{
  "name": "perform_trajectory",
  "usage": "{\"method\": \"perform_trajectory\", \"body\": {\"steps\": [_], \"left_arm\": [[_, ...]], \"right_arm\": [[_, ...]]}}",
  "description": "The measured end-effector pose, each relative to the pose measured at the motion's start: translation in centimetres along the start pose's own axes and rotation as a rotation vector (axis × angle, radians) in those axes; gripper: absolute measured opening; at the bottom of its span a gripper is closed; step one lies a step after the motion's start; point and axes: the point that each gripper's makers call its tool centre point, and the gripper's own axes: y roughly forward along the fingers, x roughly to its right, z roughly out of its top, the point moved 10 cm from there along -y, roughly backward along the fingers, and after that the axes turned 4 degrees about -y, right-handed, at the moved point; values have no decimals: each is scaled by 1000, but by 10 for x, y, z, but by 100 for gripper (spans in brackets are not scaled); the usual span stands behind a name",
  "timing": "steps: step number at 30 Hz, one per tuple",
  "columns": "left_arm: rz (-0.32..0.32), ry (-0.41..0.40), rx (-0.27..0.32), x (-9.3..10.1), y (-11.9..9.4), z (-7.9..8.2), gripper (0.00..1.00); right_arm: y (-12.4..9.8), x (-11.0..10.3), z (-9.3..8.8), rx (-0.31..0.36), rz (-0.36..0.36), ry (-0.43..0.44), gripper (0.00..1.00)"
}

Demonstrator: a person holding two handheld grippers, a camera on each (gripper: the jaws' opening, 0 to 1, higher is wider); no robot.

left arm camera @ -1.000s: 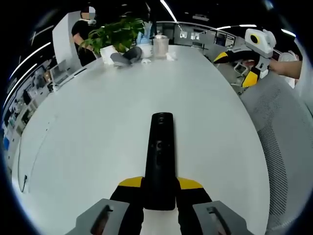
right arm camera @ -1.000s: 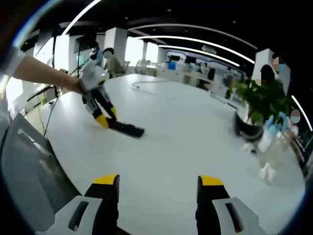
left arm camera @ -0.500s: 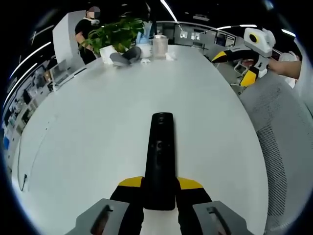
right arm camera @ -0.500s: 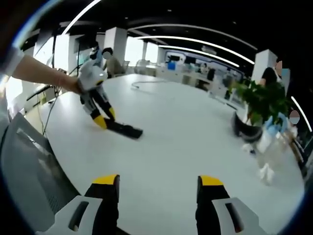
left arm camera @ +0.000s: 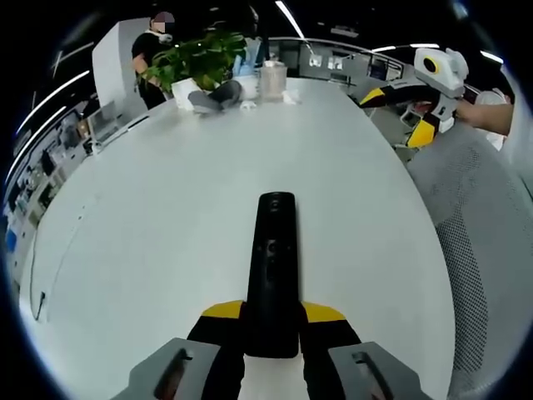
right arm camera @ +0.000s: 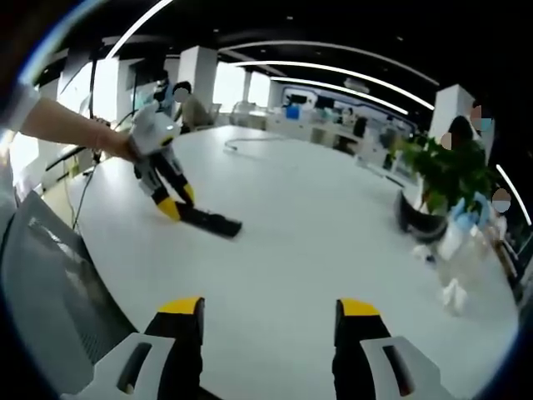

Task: Press the specified remote control buttons in sequence, fully releasing each button before pressing the next.

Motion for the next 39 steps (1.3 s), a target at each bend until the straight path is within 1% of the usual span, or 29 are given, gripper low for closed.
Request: {"method": "perform_trajectory", "body": {"steps": [9, 19, 22, 25, 28, 33, 36, 39], "left_arm": [[5, -7, 4, 1, 0, 0, 24], [11, -18, 27, 5, 0, -3, 24], [9, -9, 26, 6, 0, -3, 24], [3, -14, 40, 5, 0, -5, 24], [6, -17, 50, 5, -1, -5, 24], [8, -6, 39, 8, 0, -4, 24], [0, -3, 40, 9, -1, -4, 24], [2, -6, 46, 10, -2, -5, 24]], "right_arm": [[0, 0, 0, 1, -1, 2, 61], [0, 0, 0, -4, 2, -1, 61], [0, -1, -1, -8, 8, -2, 61], [2, -4, -1, -20, 20, -23, 61], [1, -3, 0, -21, 9, -37, 61], [-2, 1, -1, -10, -19, -6, 61], [-2, 1, -2, -13, -20, 0, 60], [-1, -1, -2, -25, -9, -15, 60]]}}
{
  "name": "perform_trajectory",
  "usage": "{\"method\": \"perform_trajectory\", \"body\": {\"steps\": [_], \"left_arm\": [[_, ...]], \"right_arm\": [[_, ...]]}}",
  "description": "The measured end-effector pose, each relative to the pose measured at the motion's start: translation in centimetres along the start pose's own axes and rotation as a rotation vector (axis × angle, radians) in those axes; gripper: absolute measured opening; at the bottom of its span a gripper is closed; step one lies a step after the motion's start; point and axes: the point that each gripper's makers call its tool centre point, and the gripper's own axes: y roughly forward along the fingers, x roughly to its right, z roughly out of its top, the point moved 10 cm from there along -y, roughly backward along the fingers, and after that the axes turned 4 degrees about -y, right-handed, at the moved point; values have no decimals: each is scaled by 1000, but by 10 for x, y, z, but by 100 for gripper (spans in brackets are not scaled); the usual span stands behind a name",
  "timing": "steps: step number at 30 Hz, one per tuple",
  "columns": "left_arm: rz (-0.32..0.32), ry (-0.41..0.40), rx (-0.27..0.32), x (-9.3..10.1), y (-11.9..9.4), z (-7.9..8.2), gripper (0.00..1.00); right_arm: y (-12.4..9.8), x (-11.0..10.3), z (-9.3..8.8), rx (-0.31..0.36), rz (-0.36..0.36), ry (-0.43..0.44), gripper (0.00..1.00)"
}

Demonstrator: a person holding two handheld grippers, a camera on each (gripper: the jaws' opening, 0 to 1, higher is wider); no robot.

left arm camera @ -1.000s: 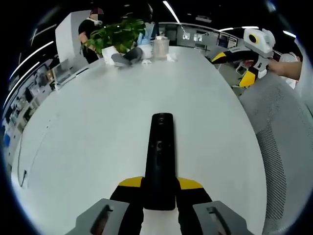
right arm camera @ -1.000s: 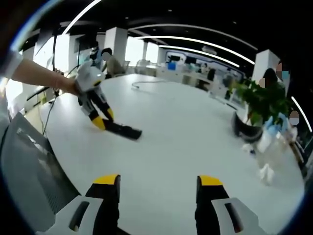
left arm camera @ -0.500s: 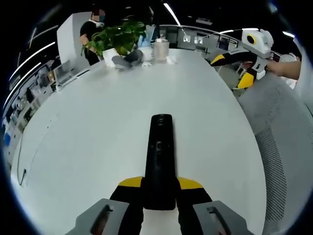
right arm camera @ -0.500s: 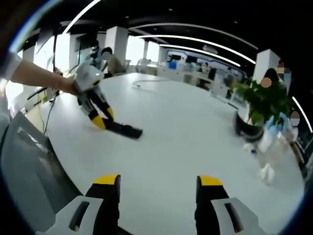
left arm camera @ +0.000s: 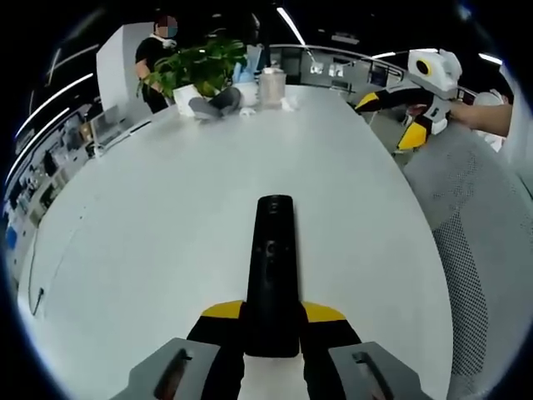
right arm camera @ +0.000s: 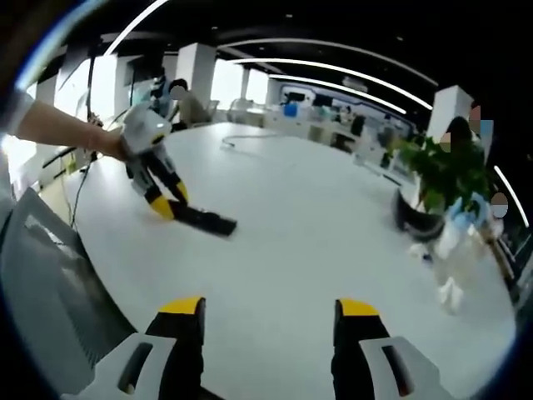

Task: Press the specified remote control buttons in sequence, fully releasing each button before pressing the next.

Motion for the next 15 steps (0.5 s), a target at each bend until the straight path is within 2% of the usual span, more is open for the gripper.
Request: {"method": "perform_trajectory", "body": {"steps": [15], "left_arm": [[-9, 9, 7, 6, -1, -1, 24]], "right_arm": [[0, -1, 0, 2, 10, -1, 58]]}}
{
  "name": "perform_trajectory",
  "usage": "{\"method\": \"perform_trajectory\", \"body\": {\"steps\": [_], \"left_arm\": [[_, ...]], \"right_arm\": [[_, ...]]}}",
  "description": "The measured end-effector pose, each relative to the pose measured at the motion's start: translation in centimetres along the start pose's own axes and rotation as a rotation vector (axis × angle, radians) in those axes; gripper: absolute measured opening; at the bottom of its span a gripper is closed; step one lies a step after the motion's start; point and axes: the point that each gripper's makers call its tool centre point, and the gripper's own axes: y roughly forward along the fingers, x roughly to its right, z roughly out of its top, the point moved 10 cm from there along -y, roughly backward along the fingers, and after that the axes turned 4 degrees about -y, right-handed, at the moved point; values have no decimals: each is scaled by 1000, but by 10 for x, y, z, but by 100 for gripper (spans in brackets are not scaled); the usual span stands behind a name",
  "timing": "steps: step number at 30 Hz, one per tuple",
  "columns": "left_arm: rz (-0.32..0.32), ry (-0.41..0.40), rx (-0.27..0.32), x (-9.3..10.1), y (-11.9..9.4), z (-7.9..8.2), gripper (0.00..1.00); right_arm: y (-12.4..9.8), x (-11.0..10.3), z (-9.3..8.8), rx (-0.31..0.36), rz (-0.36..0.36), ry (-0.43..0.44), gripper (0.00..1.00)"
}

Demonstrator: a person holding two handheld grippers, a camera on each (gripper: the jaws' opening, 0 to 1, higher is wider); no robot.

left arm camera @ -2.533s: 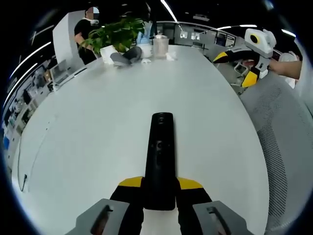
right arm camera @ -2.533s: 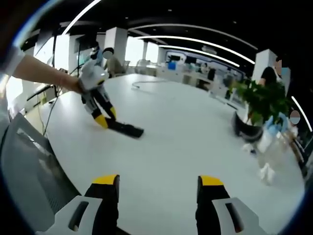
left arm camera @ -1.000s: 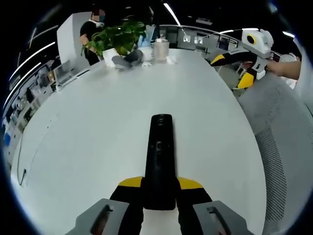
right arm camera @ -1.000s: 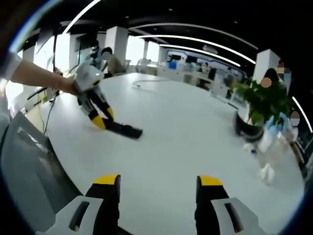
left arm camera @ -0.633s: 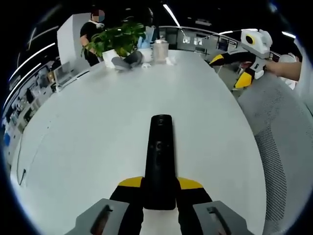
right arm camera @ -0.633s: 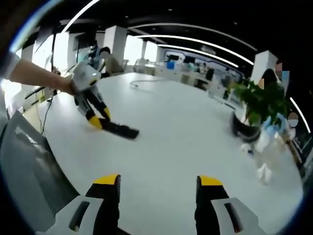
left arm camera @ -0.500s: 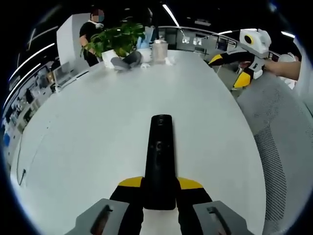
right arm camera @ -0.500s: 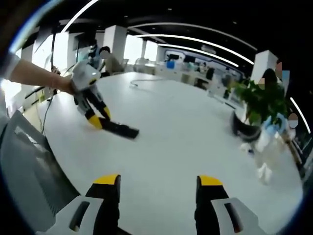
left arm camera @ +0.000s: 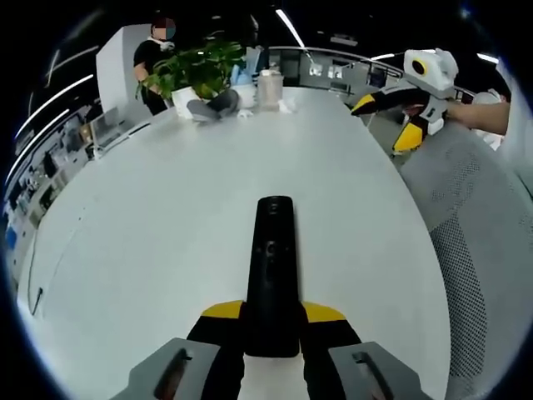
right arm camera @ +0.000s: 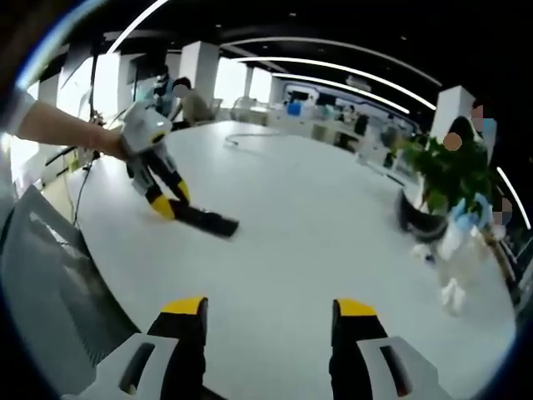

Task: Press the specified remote control buttons in sequence, fully releasing each button before pressing the next.

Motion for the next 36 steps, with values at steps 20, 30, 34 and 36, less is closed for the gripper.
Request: {"method": "perform_trajectory", "body": {"steps": [20, 30, 34, 36], "left_arm": [[-25, 44, 21, 6, -1, -3, 25], [-49, 89, 91, 4, -1, -10, 25], [-83, 110, 95, 4, -1, -10, 25], [-96, 117, 96, 4, -1, -10, 25]], "right_arm": [[1, -1, 1, 2, 14, -7, 57], [1, -1, 0, -4, 17, -9, 57], [2, -1, 0, -8, 20, -12, 57], [2, -1, 0, -9, 20, -10, 57]]}}
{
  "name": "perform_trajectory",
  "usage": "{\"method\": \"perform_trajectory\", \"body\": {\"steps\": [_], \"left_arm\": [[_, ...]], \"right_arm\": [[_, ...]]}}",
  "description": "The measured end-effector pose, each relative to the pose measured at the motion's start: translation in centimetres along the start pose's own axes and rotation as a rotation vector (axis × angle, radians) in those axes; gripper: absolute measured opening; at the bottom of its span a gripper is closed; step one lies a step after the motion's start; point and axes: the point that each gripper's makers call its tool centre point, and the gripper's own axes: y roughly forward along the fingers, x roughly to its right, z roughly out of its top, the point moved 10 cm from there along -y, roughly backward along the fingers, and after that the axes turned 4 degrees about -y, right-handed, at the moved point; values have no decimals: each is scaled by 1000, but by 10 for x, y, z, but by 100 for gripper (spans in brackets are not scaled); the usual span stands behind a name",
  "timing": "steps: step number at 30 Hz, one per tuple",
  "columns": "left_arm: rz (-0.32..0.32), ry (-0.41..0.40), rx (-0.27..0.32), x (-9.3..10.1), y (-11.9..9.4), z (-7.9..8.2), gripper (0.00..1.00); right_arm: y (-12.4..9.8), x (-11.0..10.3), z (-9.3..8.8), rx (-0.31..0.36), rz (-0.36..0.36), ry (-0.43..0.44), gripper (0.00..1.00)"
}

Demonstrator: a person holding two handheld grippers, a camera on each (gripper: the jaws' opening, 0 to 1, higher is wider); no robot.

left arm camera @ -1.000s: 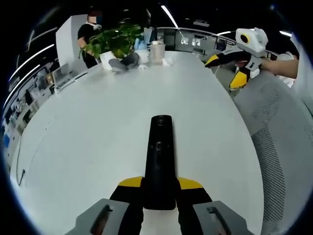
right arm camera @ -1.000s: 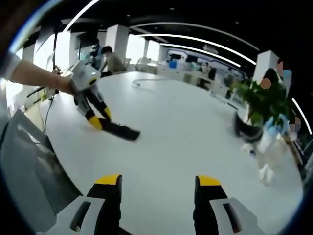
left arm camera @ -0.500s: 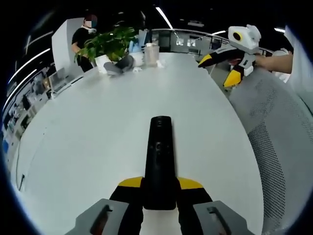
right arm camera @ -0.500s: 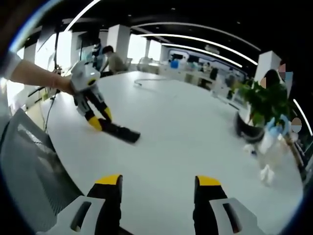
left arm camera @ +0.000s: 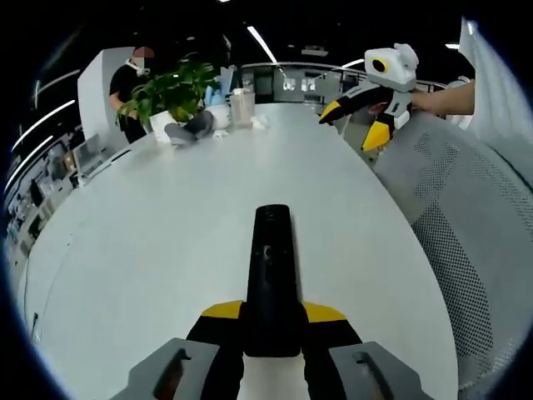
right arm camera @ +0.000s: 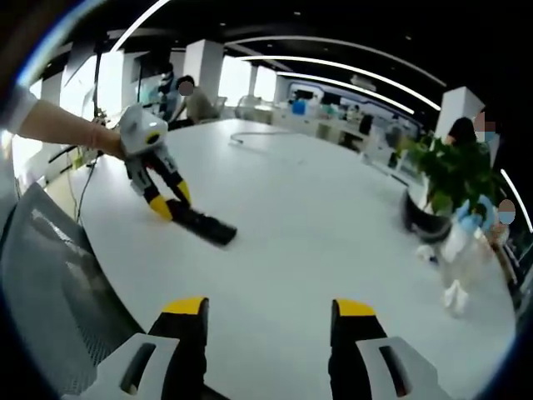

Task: Press the specified remote control buttons in sequence, fully releasing each button before pressing the next.

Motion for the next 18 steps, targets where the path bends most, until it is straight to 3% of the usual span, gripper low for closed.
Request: {"method": "perform_trajectory", "body": {"steps": [18], "left_arm": [[-16, -8, 18, 10, 0, -3, 25]], "right_arm": [[0, 0, -1, -6, 3, -3, 54]]}}
